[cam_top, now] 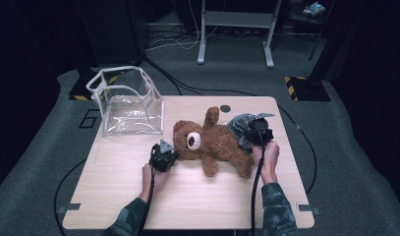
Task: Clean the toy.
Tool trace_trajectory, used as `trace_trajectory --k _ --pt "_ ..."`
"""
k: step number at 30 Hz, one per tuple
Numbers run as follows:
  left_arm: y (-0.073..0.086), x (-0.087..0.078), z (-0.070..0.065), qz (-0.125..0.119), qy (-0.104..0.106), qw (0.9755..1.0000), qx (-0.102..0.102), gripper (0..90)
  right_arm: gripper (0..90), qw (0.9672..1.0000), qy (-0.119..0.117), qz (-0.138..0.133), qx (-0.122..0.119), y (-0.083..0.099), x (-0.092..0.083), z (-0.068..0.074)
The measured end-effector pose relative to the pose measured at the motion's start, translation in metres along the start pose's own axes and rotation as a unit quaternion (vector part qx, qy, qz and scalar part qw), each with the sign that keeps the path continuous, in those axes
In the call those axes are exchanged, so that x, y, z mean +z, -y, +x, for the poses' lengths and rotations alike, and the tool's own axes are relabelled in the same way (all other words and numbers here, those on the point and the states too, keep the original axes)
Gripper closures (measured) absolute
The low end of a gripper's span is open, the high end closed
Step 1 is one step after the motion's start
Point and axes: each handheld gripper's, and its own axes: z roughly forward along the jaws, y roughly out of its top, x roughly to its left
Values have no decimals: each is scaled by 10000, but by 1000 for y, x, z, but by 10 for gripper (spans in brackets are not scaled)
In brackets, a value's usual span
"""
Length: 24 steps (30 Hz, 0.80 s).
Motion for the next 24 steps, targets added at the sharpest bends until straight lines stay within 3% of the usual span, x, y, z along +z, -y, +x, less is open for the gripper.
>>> trace_trajectory --k 5,9,13,17,20,24 --pt "0 0 0 -1 4 10000 -3 897 807 9983 472 189 272 3 7 -29" --pt "0 0 0 3 2 10000 3 897 807 9977 531 -77 413 4 -12 -41" --pt "0 0 0 4 -4 10000 11 897 807 9986 268 -376 273 2 -32 -29" --pt "0 0 0 3 -12 10000 12 897 807 9991 -198 -372 57 2 -32 -4" --pt "0 0 0 4 -4 10000 11 897 807 9998 -126 -141 -42 5 -16 5" --pt "0 0 0 2 1 10000 5 897 807 9997 131 128 179 11 4 -11"
